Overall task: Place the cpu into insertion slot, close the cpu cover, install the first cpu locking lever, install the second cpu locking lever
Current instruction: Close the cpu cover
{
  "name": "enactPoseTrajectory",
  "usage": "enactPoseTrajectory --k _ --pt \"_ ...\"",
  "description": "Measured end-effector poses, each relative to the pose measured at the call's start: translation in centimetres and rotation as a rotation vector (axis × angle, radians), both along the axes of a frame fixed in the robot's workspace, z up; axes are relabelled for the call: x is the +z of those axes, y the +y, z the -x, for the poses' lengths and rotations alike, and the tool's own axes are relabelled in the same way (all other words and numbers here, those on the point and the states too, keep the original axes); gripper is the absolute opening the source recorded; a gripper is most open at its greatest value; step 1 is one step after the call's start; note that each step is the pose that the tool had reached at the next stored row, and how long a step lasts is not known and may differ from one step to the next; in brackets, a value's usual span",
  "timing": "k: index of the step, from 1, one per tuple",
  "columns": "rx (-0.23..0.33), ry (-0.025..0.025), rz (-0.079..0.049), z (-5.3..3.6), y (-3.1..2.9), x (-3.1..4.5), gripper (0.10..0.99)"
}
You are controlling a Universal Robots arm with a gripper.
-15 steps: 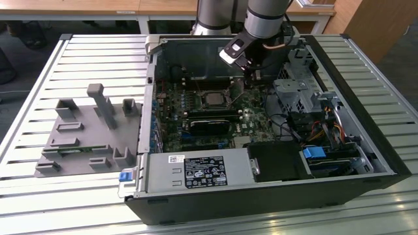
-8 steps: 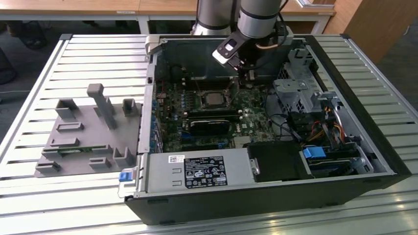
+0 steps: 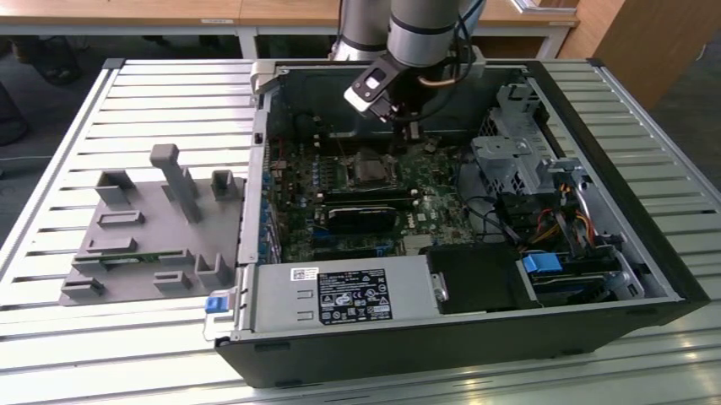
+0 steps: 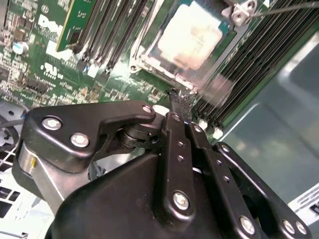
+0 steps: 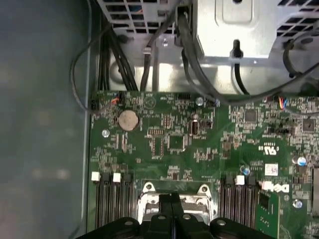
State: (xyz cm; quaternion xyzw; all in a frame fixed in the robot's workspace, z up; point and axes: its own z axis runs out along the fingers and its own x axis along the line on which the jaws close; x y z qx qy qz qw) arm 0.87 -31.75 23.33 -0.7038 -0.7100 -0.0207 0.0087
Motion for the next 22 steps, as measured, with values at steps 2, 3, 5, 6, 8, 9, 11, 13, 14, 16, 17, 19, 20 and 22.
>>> enactPoseTrajectory --k 2,3,5,6,8,9,11,13,14,16,17,19,20,22 --pt "0.0 0.0 0.0 0.27 0.01 -0.17 0.106" --pt "0.0 0.0 0.0 0.39 0.01 -0.31 0.106" --pt "0.0 0.0001 0.0 0.69 0.01 -0.59 0.106" --pt "0.0 0.0 0.0 0.89 0.02 -0.71 0.106" --pt "0.0 0.0 0.0 1.42 0.02 -0.85 0.106" --pt "0.0 0.0001 0.0 1.68 0.01 -0.88 0.106" --pt "0.0 0.0001 0.0 2.09 0.01 -0.92 0.106" --pt "0.0 0.0 0.0 2.37 0.01 -0.98 0.106" --pt "0.0 -0.0001 0.0 2.47 0.02 -1.03 0.106" --pt "0.0 0.0 0.0 2.85 0.01 -1.18 0.106" --pt "0.0 0.0001 0.0 3.16 0.01 -1.29 0.106" --pt "0.0 0.0 0.0 3.75 0.01 -1.53 0.106" --pt "0.0 -0.0001 0.0 4.03 0.01 -1.65 0.106" --pt "0.0 0.0 0.0 4.43 0.01 -1.83 0.106"
